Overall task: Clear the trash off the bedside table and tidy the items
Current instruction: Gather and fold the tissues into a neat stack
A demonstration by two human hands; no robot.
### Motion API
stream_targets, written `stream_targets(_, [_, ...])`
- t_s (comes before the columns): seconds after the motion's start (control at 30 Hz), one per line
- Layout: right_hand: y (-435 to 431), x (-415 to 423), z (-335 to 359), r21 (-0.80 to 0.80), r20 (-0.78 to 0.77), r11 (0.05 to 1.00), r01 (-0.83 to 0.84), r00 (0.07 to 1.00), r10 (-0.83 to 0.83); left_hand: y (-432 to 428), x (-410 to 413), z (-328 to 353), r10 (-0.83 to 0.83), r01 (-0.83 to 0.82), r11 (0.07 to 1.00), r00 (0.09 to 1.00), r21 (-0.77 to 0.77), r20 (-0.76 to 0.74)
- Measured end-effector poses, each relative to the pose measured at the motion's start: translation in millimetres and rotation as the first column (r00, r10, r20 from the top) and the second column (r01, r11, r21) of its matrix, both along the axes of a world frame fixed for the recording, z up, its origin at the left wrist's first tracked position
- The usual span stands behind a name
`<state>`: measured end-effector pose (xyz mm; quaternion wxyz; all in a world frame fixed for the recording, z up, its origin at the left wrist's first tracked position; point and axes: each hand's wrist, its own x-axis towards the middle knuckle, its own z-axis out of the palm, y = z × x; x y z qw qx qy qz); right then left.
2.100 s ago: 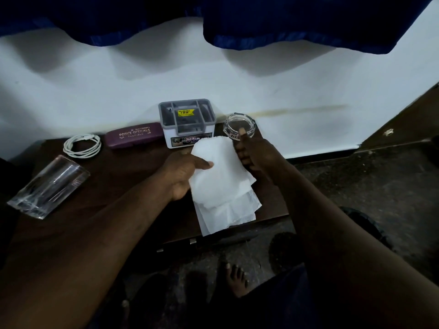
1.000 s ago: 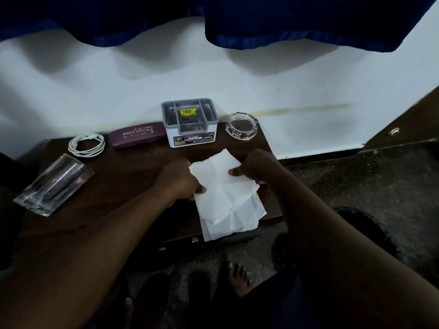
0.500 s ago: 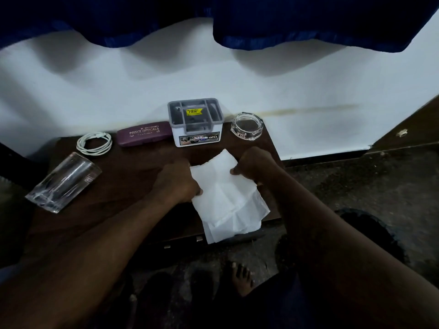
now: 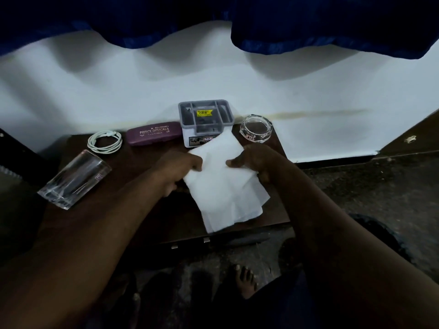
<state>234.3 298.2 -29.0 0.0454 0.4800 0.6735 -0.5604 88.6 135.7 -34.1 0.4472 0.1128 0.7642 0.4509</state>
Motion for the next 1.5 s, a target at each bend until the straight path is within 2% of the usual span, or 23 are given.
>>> stream_targets(0.1, [-2, -12, -2, -0.094, -0.081, 0.993, 0.076, 0.993, -0.083, -3, -11, 0, 0.105, -0.107, 0.994, 0.988, 0.014, 0.117])
stream_targets(0.17, [-5, -21, -9, 0.041, -0.044, 0.996, 0.075, 0.996, -0.074, -6, -14, -5, 0.114, -0.115, 0.993, 0.988, 0.004, 0.105])
stream_targets(0.2, [-8, -24, -13, 0.146, 0.013, 0.989, 0.023, 1.0, -0.025, -8, -15, -8, 0.107, -0.108, 0.994, 0.991, 0.007, 0.082])
stream_targets(0.27, [-14, -27, -18, 0.31, 0.115, 0.948, -0.069, 0.993, 0.035, -11, -13, -15, 0.08, -0.08, 0.996, 0.997, 0.033, 0.011])
stream_targets(0.37, [-22, -26, -22, 0.411, 0.177, 0.903, -0.122, 0.983, 0.052, -15, -6, -20, 0.014, -0.025, 0.998, 0.975, -0.05, -0.22])
stream_targets(0.43, [-29, -24, -18, 0.44, 0.218, 0.88, -0.177, 0.972, 0.086, -19, -2, -19, -0.08, 0.031, 0.99, 0.923, -0.136, -0.375])
stream_targets(0.53, [-41, -21, -12, 0.398, 0.253, 0.892, -0.215, 0.96, 0.119, -26, 4, -16, -0.168, 0.09, 0.976, 0.889, -0.196, -0.427])
stream_targets(0.67, [-60, -9, -7, 0.031, 0.252, 0.987, -0.158, 0.957, 0.145, -40, 14, -11, -0.214, 0.116, 0.955, 0.906, -0.272, -0.365])
stream_targets(0.73, [-70, 0, -4, -0.032, 0.246, 0.986, -0.162, 0.955, 0.165, -50, 21, -9, -0.211, 0.122, 0.954, 0.922, -0.275, -0.323])
stream_targets(0.87, [-88, 16, 4, 0.006, 0.174, 0.995, -0.101, 0.98, 0.098, -72, 31, -8, -0.161, 0.135, 0.976, 0.975, -0.171, -0.152])
stream_targets(1.03, [-120, 29, 8, -0.038, 0.156, 0.999, -0.026, 0.987, 0.032, -94, 47, -5, -0.123, 0.107, 0.981, 0.988, -0.164, -0.091])
stream_targets(1.1, [-132, 36, 13, -0.059, 0.194, 0.997, -0.046, 0.979, 0.057, -103, 53, -2, -0.153, 0.137, 0.971, 0.986, -0.195, -0.072])
stream_targets(1.27, [-151, 62, 29, -0.193, 0.268, 0.968, -0.159, 0.941, 0.208, -135, 60, 13, -0.301, 0.334, 0.919, 0.938, -0.21, 0.175])
stream_targets(1.37, [-158, 70, 35, -0.154, 0.217, 0.975, -0.161, 0.957, 0.192, -148, 53, 23, -0.305, 0.328, 0.941, 0.928, -0.083, 0.211])
stream_targets(1.5, [-159, 70, 39, -0.011, 0.02, 1.0, -0.026, 0.999, 0.026, -149, 35, 35, -0.2, 0.181, 0.977, 0.962, 0.114, 0.184])
